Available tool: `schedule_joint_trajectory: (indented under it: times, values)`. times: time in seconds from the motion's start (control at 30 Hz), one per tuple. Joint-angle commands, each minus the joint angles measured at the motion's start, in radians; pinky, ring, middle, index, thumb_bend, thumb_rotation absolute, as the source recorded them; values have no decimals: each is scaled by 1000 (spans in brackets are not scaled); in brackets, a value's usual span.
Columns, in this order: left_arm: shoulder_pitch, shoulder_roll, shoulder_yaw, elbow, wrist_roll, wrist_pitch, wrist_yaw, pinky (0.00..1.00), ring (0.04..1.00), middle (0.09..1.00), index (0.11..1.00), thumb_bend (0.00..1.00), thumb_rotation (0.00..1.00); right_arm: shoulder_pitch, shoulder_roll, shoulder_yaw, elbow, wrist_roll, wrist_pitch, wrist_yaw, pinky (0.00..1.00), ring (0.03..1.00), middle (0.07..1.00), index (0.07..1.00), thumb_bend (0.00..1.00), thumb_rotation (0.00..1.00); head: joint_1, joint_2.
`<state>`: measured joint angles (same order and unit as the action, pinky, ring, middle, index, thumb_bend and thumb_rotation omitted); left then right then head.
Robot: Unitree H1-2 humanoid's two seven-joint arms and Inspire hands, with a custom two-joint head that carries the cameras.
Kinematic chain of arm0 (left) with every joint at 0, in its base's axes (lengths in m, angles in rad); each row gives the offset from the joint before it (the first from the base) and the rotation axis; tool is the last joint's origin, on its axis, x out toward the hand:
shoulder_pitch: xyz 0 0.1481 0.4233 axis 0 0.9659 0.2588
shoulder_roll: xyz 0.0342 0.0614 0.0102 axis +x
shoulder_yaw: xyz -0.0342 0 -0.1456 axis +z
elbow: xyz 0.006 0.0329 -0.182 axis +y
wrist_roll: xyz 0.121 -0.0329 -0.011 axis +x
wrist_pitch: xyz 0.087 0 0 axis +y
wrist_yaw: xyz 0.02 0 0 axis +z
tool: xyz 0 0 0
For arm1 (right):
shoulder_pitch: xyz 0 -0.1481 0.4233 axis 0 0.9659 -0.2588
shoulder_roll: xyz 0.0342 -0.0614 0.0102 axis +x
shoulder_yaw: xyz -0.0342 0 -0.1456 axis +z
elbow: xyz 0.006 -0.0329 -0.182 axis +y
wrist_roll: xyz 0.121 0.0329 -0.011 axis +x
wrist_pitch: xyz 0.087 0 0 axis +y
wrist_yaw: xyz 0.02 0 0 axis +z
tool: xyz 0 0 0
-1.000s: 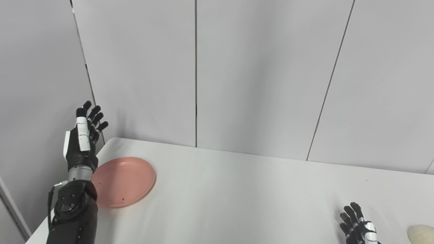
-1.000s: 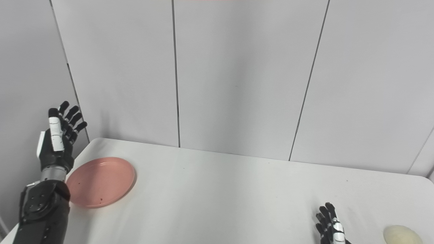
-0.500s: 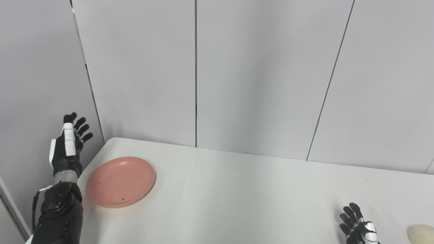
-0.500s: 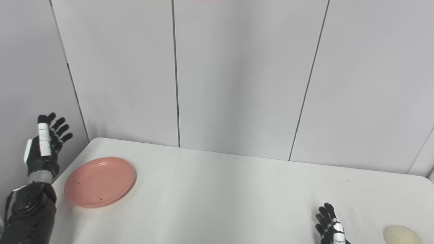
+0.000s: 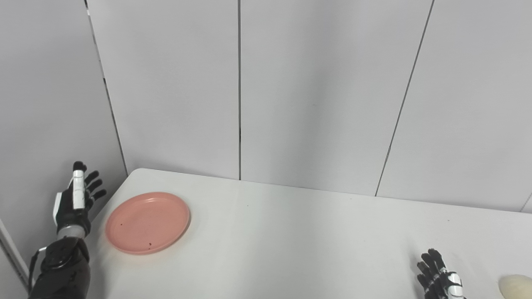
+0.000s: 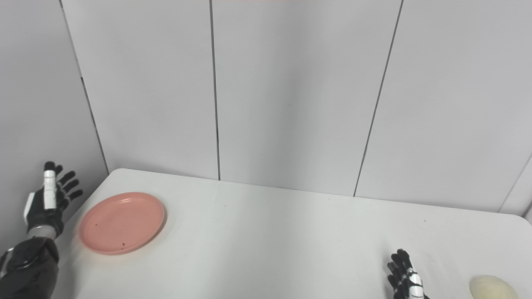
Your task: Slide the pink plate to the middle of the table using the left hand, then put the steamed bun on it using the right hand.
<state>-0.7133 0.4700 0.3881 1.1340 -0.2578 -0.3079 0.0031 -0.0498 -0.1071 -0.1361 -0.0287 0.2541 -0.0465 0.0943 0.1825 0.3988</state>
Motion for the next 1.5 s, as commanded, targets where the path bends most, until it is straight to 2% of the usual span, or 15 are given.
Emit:
schedule_joint_trajectory:
  times: [0.0, 0.23, 0.33, 0.43, 0.73, 1.13, 1.47]
  values:
    - [-67, 42, -3, 15, -8, -61, -10, 792, 849, 848, 912, 959, 1000, 32, 16, 4, 19, 3, 9, -2, 987, 955, 942, 941, 668, 990, 1, 1]
    - [-55, 24, -12, 64, -23, -75, -46, 809, 869, 873, 930, 977, 1000, 32, 17, 4, 19, -3, 4, -5, 974, 947, 935, 939, 658, 997, -5, 4]
    - [-45, 11, -17, 59, -25, -72, -41, 838, 876, 874, 938, 978, 1000, 32, 19, 4, 16, -2, 5, -5, 974, 946, 936, 939, 652, 1000, -7, 6]
    - [-40, 3, -22, 58, -22, -63, -26, 809, 871, 867, 921, 968, 1000, 33, 20, 3, 15, 1, 5, -5, 973, 942, 930, 934, 642, 995, -9, 7]
    - [4, -52, -37, -41, -32, -31, -21, 770, 847, 847, 897, 988, 992, 31, 15, 7, 24, -8, -10, 1, 977, 950, 943, 940, 623, 1000, -14, 8]
    - [87, -129, -85, -266, -12, 46, -19, 762, 843, 857, 905, 944, 999, 32, 17, 5, 32, -7, -18, 4, 957, 934, 934, 929, 659, 984, -20, 17]
    - [100, -158, -101, -299, -17, 80, -18, 749, 833, 842, 909, 942, 997, 31, 13, 4, 38, -10, -27, 10, 947, 929, 931, 921, 672, 962, -25, 23]
